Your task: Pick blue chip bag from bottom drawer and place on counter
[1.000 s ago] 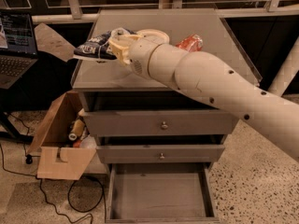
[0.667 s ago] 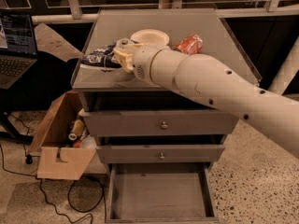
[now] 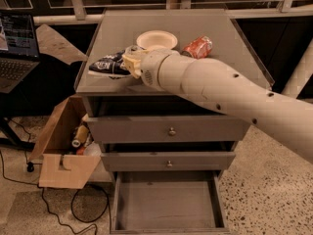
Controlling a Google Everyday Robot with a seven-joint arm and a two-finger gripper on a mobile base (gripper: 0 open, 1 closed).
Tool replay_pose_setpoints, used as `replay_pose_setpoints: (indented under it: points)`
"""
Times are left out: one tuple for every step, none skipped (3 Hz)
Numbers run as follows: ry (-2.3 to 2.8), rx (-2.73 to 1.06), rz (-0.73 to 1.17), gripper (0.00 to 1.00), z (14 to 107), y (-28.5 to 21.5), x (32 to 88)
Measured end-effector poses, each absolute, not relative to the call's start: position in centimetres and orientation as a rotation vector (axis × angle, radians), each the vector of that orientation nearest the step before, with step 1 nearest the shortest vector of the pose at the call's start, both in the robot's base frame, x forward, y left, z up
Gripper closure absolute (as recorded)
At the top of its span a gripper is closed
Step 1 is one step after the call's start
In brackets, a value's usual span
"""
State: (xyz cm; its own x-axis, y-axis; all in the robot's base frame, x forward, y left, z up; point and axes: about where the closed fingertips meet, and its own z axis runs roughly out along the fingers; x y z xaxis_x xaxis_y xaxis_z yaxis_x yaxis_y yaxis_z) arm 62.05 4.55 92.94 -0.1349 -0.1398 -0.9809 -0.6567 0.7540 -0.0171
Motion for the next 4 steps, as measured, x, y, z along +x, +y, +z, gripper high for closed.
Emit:
replay_pose_setpoints:
  points:
    - [1.676,-0.640,0.502,0.85,92.91,4.54,62.08]
    - [1.676,-0.640,0.502,0.63,92.92,4.54,62.08]
    - [1.676,-0.640,0.502,0.40,92.92,4.55,62.08]
    - [1.676,-0.640,0.502,0.16,92.92,4.55,62.08]
